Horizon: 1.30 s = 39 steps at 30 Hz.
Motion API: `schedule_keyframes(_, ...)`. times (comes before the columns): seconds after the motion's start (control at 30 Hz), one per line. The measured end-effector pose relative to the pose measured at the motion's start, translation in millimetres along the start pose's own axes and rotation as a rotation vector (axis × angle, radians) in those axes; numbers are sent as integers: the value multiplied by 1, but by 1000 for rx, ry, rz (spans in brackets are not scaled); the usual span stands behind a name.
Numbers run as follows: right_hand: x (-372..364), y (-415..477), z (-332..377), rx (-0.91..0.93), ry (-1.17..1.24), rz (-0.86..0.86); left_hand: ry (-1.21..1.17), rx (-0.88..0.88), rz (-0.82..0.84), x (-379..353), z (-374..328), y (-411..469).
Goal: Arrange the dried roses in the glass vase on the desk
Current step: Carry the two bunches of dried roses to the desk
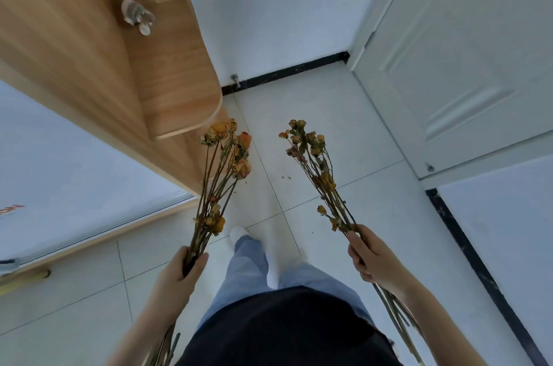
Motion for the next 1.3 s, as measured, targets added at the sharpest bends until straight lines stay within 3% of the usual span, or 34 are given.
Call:
schedule_keyframes(0.37, 87, -115, -141, 34, 193, -228, 182, -138, 176, -130, -34, -54)
schedule_keyframes(0.47, 108, -166, -186, 44, 247, -338, 196, -190, 261, -174, -52, -77)
schedule_keyframes(0.73, 133, -279, -293, 8, 557, -680, 556, -474, 591, -301, -132, -123)
schedule_keyframes(0.97, 137, -344, -368, -47, 879, -1013, 904, -685, 849, -440, -184, -158)
schedule_keyframes(1.3, 187, -419, -470, -179, 1232, -1330, 1109, -837, 1183, -692, -254, -271)
Point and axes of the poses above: each hand's wrist, its own y-axis towards the middle knuckle, its own x-axis out of the back of the hand, z = x × y, the point moved 4 cm from there along y, towards the middle knuckle, and after that the axes turned 4 degrees about y, right-handed, at the moved point
